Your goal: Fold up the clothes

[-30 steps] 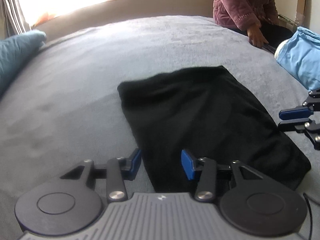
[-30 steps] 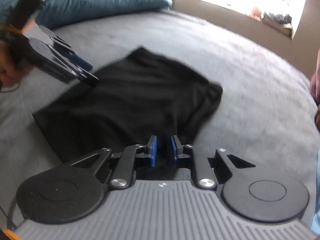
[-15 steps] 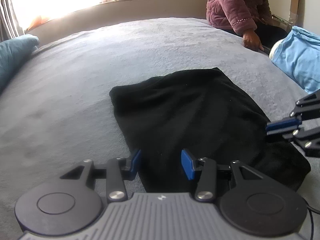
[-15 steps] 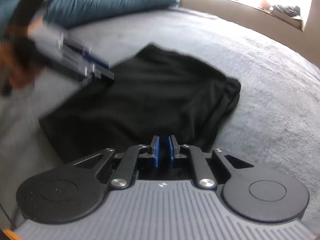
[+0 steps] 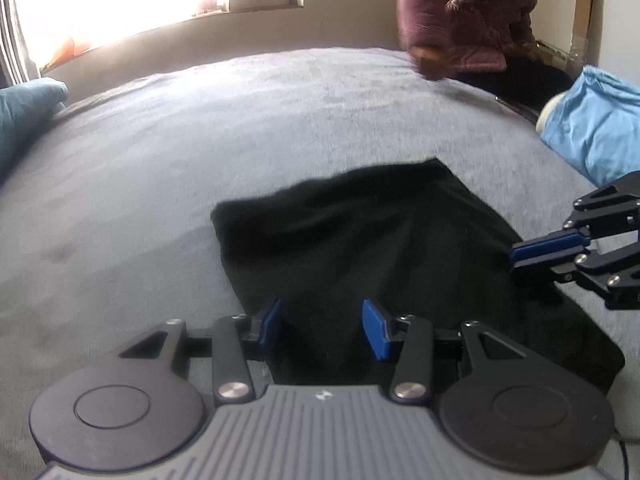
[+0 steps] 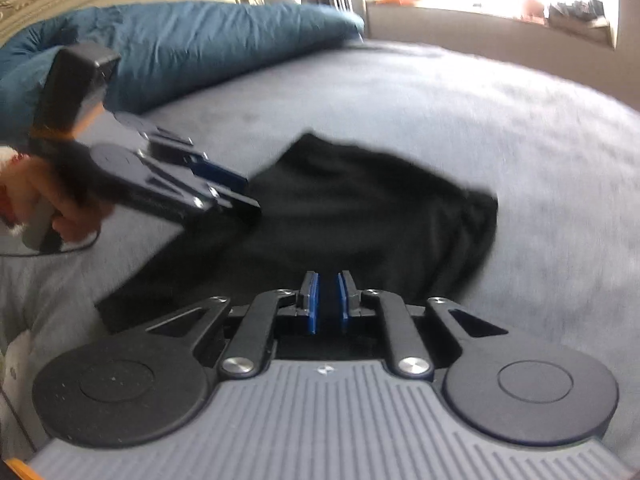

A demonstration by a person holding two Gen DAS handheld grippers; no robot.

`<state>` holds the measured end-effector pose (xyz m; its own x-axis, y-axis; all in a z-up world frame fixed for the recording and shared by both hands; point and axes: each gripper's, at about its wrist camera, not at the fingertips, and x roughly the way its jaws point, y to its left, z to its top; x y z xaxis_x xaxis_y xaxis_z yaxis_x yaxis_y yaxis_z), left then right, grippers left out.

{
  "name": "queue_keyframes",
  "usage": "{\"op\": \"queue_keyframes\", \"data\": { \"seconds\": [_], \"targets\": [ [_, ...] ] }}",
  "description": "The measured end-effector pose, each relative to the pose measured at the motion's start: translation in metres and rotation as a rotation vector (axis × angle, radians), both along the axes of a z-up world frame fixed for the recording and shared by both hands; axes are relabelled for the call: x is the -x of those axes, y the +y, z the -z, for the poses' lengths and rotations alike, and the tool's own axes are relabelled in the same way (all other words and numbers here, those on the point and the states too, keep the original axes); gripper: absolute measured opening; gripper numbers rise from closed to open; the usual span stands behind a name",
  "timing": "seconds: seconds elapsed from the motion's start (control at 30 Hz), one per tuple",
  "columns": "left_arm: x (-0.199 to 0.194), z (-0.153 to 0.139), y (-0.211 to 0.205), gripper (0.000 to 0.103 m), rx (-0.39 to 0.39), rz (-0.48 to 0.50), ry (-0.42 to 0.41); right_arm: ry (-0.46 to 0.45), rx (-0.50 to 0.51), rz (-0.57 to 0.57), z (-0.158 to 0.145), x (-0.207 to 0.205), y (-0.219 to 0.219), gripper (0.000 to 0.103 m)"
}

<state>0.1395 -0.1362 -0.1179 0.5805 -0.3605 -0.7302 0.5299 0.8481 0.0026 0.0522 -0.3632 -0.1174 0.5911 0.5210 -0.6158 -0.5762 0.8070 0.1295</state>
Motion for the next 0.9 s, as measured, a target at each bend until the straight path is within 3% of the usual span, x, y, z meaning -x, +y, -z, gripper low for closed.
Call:
{"op": "queue_keyframes", "data": {
  "seconds": [0.17,0.27,0.4,0.5,0.63,0.9],
  "targets": [
    [-0.009,0.005,-0.002,0.046,-0.009,-0.001,0.007,0.033,0.041,0.023,0.018,-0.015,0.001,0.010],
    [-0.014,0.001,0.001,0.046,0.012,0.001,0.001,0.072,-0.046,0.043,0.025,-0.027,-0.011,0.010],
    [-0.029,-0.005,-0.002,0.046,0.010,-0.005,-0.016,0.030,-0.148,0.046,0.015,-0.036,-0.016,0.011],
    [-0.041,-0.005,-0.007,0.046,0.008,-0.021,-0.017,0.006,-0.154,0.062,0.015,-0.042,-0.014,0.011],
    [-0.047,0.000,-0.009,0.046,-0.008,-0.038,0.005,0.047,-0.124,0.112,0.031,-0.040,-0.017,0.011],
    [-0.054,0.000,-0.017,0.048,-0.009,-0.025,-0.011,0.019,-0.204,0.111,0.027,-0.052,-0.025,0.012]
  ]
}}
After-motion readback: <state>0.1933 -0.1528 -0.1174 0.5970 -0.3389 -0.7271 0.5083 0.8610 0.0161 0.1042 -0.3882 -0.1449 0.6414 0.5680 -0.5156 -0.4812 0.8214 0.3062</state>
